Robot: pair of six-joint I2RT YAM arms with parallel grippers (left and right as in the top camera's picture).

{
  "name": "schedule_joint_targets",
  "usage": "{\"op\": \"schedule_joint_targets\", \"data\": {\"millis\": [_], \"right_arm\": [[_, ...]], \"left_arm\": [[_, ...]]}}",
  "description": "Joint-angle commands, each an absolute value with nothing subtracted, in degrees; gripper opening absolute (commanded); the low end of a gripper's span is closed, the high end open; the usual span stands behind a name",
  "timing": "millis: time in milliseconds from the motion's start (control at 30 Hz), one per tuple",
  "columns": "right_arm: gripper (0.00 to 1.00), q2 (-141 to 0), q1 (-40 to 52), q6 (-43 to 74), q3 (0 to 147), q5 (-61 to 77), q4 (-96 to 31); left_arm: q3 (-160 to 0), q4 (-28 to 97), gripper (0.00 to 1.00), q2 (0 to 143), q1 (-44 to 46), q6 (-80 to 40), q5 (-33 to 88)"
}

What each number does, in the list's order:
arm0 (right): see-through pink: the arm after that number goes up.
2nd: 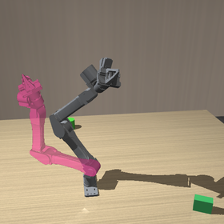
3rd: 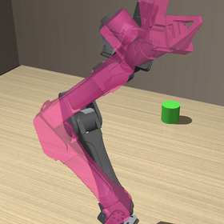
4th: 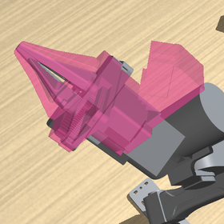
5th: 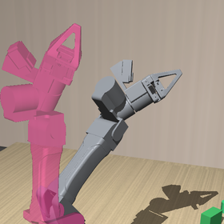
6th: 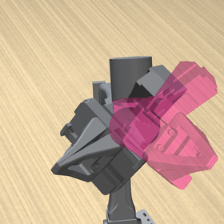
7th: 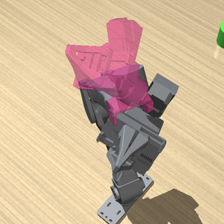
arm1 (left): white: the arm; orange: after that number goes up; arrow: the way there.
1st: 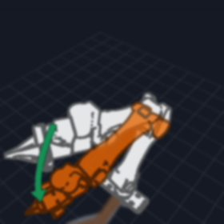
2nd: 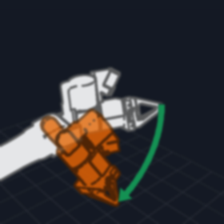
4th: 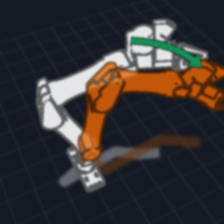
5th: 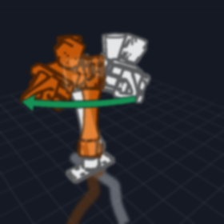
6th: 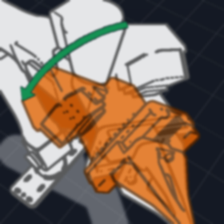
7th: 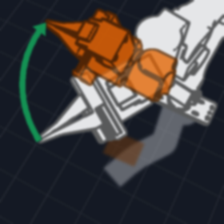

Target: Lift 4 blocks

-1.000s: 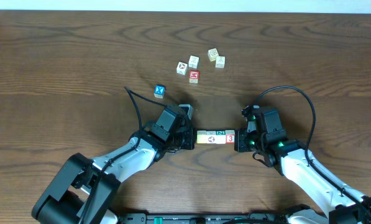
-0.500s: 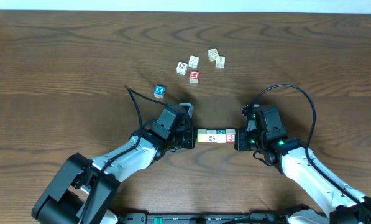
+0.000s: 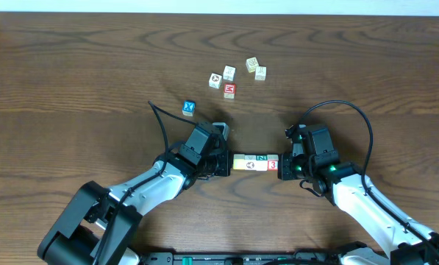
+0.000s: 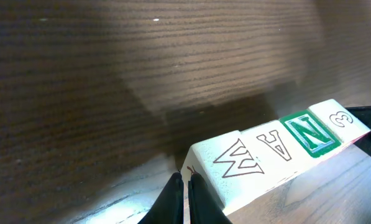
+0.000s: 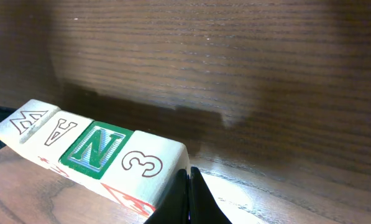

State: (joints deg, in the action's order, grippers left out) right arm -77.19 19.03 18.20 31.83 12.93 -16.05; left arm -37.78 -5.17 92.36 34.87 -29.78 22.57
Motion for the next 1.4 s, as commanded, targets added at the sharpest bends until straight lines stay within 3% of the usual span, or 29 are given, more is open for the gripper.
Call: {"op": "schedule_joint_targets", "data": {"millis": [0,1367], "right_arm": [[0.01,-76.27,21.10,17.06,33.54,21.32,-15.68],[0.01,-74.50,21.10,17.10,37.10,21.47,-18.87]], "left_arm": [[-41.30,-6.09,0.07,90.52,35.81,-29.19,27.88],[-42.59,-3.49,0.07,86.74,35.81,-28.73,27.86]]}}
